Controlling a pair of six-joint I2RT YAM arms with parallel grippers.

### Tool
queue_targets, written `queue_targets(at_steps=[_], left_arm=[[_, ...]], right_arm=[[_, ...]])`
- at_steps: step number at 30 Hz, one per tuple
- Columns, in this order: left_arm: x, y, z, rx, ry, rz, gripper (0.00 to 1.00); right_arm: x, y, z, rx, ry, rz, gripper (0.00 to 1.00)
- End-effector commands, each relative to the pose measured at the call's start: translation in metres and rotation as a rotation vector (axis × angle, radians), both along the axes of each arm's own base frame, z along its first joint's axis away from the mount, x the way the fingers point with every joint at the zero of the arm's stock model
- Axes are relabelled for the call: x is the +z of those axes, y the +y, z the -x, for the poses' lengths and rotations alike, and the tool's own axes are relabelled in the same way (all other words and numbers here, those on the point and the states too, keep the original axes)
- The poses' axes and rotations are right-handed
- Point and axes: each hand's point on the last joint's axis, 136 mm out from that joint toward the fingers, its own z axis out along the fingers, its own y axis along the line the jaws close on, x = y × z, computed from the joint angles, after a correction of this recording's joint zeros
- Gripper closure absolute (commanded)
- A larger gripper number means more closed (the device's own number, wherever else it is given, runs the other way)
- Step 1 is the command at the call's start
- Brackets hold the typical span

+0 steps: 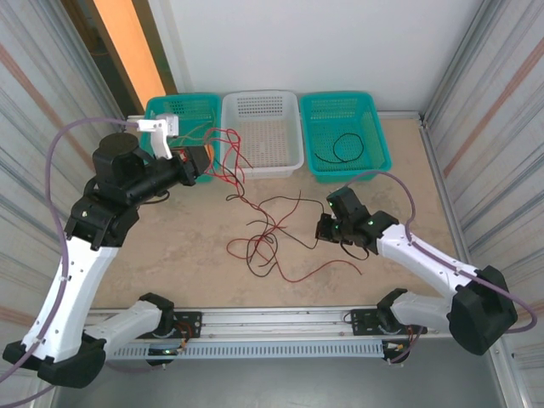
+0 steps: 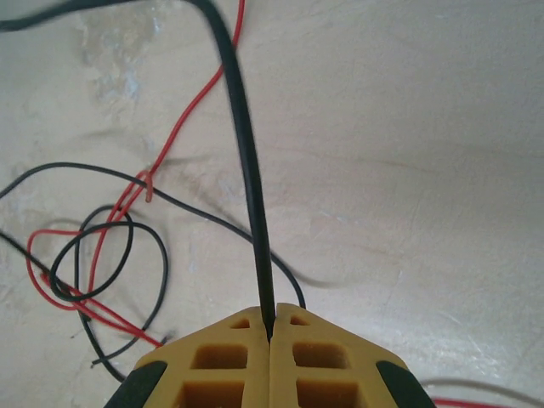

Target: Untangle the cables

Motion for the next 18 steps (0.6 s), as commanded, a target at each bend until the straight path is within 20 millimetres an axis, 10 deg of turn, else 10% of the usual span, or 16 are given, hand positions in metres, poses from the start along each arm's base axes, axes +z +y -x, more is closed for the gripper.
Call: queue_targets(at_steps=[1, 8, 18], left_arm=[[-0.010, -0.009, 0.001, -0.057, 0.028, -0.004, 1.00], [-0.020, -0.025, -0.003, -0.120, 0.089, 0.092, 1.00], [-0.026, -0.043, 0.001, -0.200, 0.148, 0.162, 1.00]], right_arm=[[0.035, 0.010, -0.003, 0.038, -0.066, 0.014, 0.98], [0.166, 0.095, 0.032, 0.386, -0.523, -0.167, 0.22], [0.206, 0.150, 0.014, 0.467, -0.603, -0.351, 0.43]])
